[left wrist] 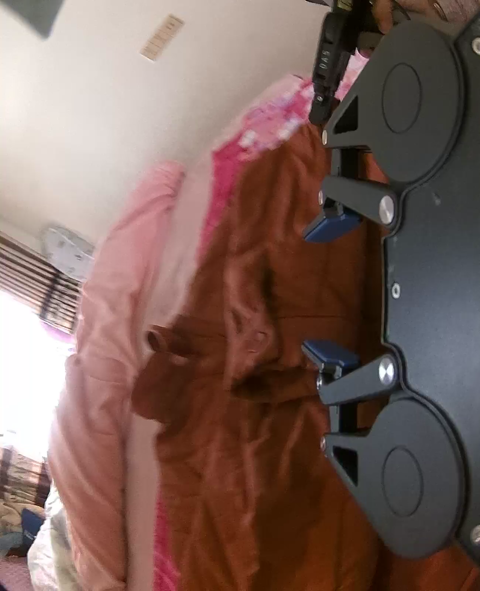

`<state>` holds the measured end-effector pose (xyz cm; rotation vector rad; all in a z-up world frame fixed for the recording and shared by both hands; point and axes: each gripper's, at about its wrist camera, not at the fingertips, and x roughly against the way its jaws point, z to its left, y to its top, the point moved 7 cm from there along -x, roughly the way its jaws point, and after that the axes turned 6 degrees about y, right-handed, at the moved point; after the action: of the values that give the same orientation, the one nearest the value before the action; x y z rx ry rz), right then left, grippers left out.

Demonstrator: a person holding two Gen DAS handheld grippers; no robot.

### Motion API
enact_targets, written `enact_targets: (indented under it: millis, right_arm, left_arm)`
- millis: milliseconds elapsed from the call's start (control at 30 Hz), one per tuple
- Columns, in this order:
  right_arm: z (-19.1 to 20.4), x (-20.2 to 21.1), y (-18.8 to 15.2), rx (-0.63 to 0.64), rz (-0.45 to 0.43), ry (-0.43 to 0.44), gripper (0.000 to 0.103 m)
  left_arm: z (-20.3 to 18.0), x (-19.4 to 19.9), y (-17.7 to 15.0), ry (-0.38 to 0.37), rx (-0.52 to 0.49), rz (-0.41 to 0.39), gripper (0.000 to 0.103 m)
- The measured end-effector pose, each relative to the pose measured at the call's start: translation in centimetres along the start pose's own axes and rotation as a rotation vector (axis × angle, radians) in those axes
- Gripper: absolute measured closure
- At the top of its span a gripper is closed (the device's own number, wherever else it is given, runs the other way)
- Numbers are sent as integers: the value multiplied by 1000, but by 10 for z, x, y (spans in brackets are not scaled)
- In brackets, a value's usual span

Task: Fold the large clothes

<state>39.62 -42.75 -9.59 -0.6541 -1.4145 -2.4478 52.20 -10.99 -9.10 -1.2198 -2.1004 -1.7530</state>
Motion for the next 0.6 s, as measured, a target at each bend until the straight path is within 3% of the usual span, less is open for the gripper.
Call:
enact_targets:
  millis: [233,367,433,500,600]
  right_arm:
    - [-24,-19,-19,-75,20,10,77]
    - [-24,-16,-20,-84,21,20,77]
    - [-21,-7,-18,-91,23,35,71]
    - [-18,14,-15,-102,10,66,51]
    - [-16,56,-18,-86,-27,131,33]
  left_arm:
    - [9,-29,-15,53,-12,11,43]
    - [5,-22,-12,65,-26,23,43]
    - [6,-2,-8,60,-17,25,43]
    - [10,23,-7,73,-18,3,43]
    - [28,77,-19,112,-35,-29,42]
